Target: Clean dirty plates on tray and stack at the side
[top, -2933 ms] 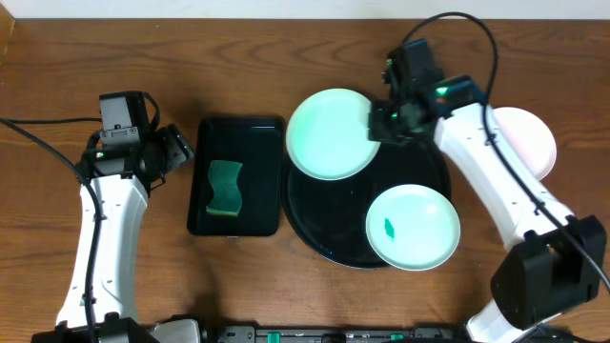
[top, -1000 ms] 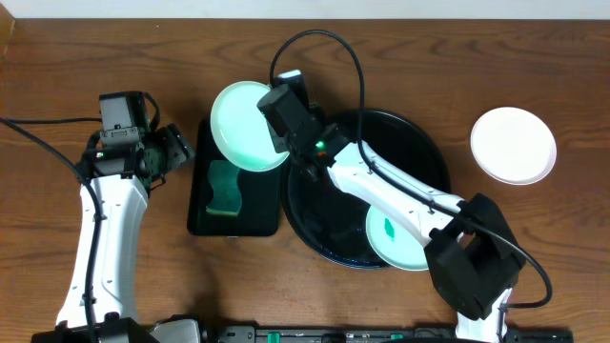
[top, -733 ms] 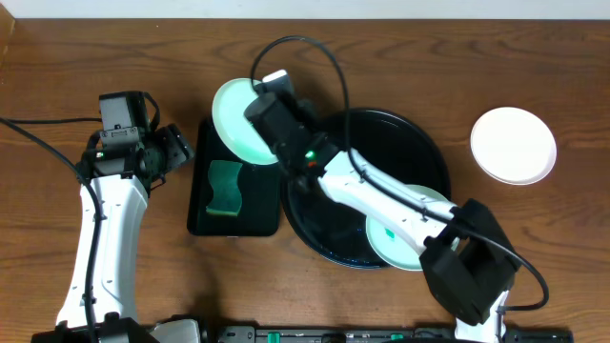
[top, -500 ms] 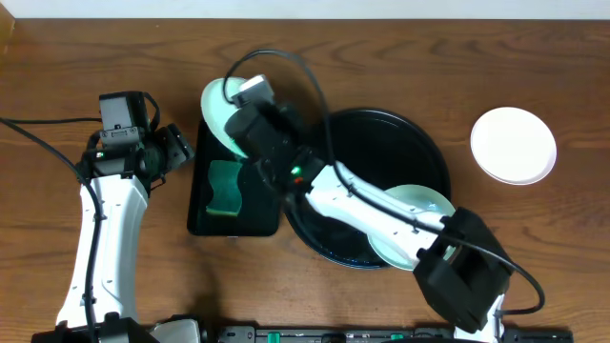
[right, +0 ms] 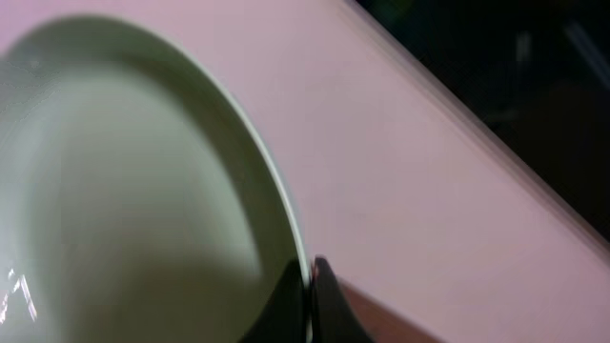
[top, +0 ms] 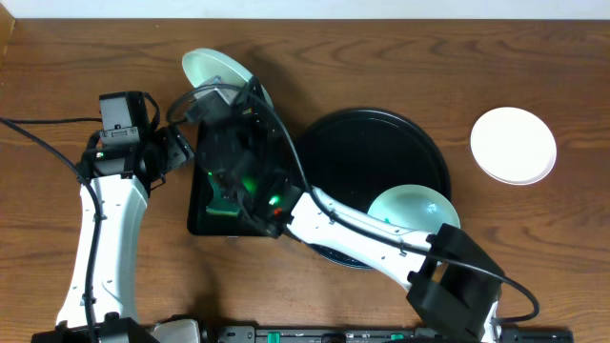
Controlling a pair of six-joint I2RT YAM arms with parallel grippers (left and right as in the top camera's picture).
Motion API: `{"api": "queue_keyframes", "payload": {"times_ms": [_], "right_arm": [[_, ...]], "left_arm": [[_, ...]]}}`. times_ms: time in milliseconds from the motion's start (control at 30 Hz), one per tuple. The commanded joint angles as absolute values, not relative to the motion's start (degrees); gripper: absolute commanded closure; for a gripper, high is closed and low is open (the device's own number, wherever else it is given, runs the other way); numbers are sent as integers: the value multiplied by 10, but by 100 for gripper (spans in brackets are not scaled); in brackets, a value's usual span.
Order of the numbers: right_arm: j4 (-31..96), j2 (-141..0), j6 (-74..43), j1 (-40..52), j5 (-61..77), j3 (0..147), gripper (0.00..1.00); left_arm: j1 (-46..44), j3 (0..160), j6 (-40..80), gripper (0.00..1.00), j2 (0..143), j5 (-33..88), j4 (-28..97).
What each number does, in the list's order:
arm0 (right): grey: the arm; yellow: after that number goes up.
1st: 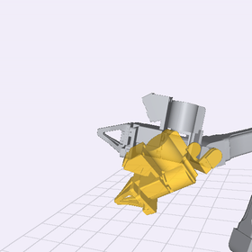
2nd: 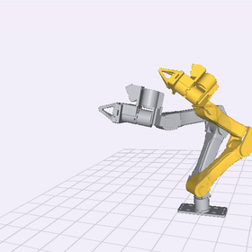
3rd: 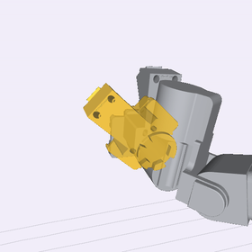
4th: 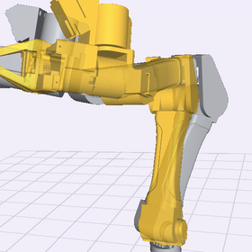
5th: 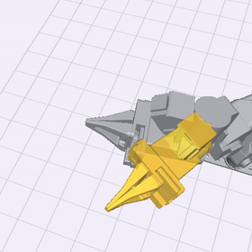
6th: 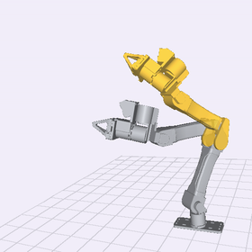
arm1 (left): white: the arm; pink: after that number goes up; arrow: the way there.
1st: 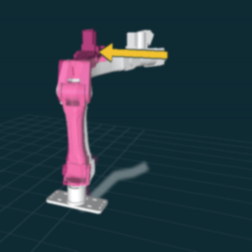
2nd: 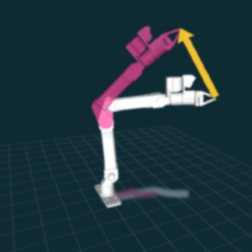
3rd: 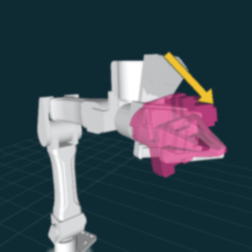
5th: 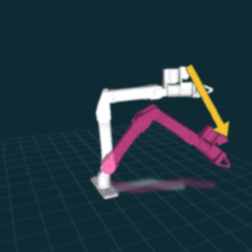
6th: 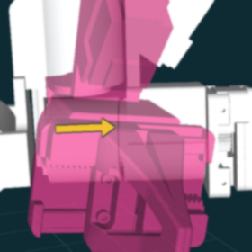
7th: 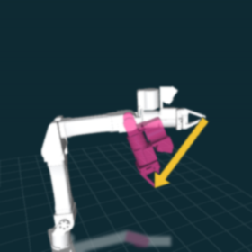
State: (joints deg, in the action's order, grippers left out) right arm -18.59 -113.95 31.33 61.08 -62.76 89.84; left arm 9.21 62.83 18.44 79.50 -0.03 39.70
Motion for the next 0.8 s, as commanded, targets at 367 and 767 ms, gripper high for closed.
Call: {"api": "queue_keyframes", "payload": {"times_ms": [367, 767], "right_arm": [[-339, -1135, 546, 654, -690, 910, 99], [-339, -1135, 546, 654, -690, 910, 99]], "left_arm": [[93, 637, 187, 20, 794, -7, 398], [93, 637, 187, 20, 794, -7, 398]]}}
